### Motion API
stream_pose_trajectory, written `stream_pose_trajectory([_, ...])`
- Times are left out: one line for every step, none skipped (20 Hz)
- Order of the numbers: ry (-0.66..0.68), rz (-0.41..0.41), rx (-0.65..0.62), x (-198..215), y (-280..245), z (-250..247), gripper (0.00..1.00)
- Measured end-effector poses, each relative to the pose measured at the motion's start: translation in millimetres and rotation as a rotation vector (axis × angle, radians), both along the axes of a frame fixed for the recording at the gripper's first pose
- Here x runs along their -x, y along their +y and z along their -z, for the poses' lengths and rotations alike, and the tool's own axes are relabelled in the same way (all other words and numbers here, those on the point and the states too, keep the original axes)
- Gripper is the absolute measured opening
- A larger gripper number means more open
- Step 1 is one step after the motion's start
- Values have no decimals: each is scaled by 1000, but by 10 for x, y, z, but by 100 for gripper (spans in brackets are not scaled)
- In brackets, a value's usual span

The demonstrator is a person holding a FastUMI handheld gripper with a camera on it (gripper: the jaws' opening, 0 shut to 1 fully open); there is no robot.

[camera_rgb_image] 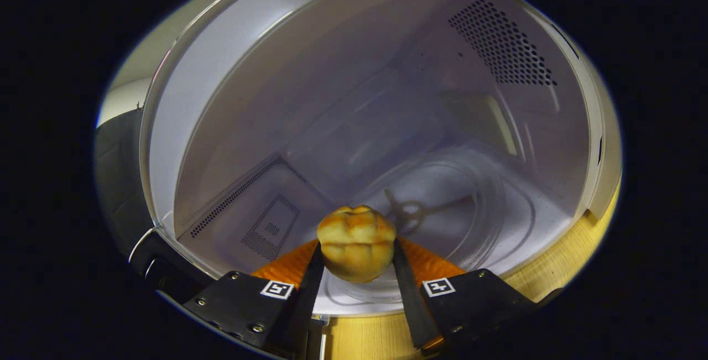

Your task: Open the microwave, put the food inside, and close the microwave door.

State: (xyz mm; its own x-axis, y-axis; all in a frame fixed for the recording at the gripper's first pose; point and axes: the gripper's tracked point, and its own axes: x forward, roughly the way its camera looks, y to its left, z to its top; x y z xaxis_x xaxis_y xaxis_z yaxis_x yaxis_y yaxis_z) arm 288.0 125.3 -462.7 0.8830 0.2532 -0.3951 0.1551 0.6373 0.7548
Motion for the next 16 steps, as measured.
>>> stream_pose_trajectory([10,9,4,-19,-11,30,76])
stream_pose_trajectory([-2,9,-2,-28,-20,2,87])
stream_pose_trajectory([-10,11,-9,-38,-13,-27,92])
stream_pose_trajectory([-13,13,0,-40,-15,-11,96])
stream_pose_trajectory([-15,16,11,-45,-43,2,96])
stream_pose_trajectory([-15,23,18,-62,-63,2,96])
stream_pose_trajectory([-11,26,20,-49,-63,0,96])
stream_pose_trajectory([-10,21,24,-35,-54,-3,96])
stream_pose_trajectory([-16,11,24,-18,-45,-36,96])
stream_pose_trajectory([-31,-3,23,12,-35,-100,96])
stream_pose_trajectory([-51,-22,35,45,-20,-197,96])
stream_pose_trajectory([-66,-45,58,105,5,-281,97])
stream_pose_trajectory([-85,-76,87,201,18,-371,97])
stream_pose_trajectory([-97,-100,125,299,28,-464,97])
stream_pose_trajectory([-119,-123,156,391,32,-571,97])
stream_pose_trajectory([-140,-146,186,500,40,-704,97])
